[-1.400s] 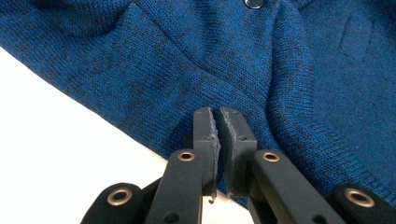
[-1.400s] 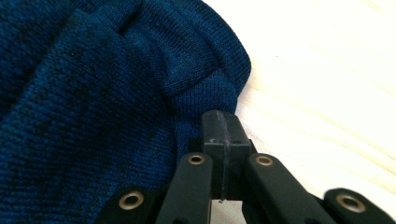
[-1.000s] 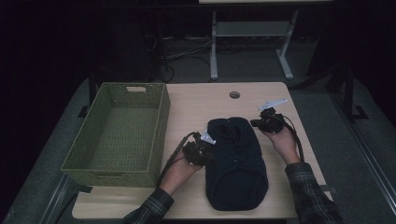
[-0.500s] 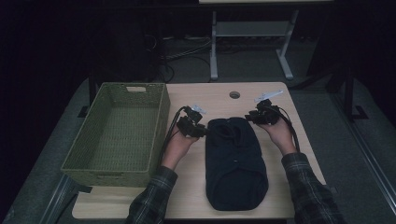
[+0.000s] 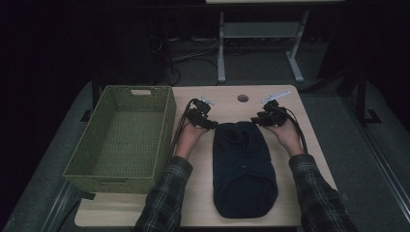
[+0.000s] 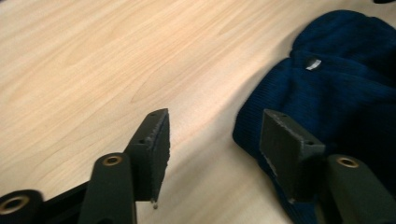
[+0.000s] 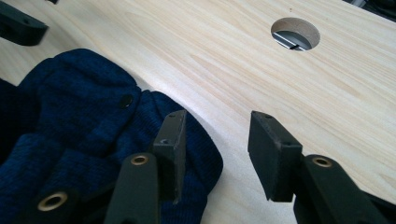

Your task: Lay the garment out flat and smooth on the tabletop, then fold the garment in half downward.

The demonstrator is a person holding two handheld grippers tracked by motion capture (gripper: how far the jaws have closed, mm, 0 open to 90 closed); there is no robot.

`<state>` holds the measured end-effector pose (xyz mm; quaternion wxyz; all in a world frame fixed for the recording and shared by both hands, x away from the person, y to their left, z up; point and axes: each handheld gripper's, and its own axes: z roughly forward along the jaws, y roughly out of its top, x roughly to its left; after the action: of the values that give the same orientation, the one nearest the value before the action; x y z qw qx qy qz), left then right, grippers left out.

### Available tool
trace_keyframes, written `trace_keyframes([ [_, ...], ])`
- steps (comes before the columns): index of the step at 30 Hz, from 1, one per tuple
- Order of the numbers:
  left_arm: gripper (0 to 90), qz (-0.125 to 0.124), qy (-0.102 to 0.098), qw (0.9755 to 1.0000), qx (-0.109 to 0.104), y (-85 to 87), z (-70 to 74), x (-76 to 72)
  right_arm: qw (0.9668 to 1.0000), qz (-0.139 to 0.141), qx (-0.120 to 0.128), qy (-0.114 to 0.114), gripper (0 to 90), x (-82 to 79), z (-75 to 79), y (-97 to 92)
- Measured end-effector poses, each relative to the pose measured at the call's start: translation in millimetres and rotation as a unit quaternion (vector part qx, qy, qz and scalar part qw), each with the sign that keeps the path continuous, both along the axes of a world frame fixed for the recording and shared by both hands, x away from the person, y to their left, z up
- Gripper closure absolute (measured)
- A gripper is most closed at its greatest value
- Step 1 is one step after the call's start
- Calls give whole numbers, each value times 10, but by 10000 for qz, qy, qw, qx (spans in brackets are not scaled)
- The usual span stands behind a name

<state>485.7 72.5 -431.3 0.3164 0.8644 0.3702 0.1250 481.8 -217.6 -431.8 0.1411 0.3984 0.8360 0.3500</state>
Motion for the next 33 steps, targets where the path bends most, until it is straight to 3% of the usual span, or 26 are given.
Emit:
trace_keyframes([
  [8, 370, 35, 141, 9999, 81, -54, -166, 89, 9998, -60, -33, 201, 544, 58, -119, -11],
  [16, 385, 6, 281, 9996, -78, -18, -271, 102, 9990, -60, -57, 438, 544, 88, -243, -15],
  [20, 442, -47, 270, 9992, -306, 22, -317, 96, 9986, -15, 40, 531, 571, 93, -288, -23],
  [25, 599, -333, 297, 9985, -313, 3, -308, 83, 9977, 59, 125, 659, 621, 96, -316, -24],
  [30, 754, -480, 413, 9970, -440, -11, -308, 69, 9961, 50, 325, 823, 705, 81, -340, -28],
  [33, 821, -535, 445, 9968, -395, -27, -297, 69, 9959, 72, 332, 840, 752, 70, -338, -19],
])
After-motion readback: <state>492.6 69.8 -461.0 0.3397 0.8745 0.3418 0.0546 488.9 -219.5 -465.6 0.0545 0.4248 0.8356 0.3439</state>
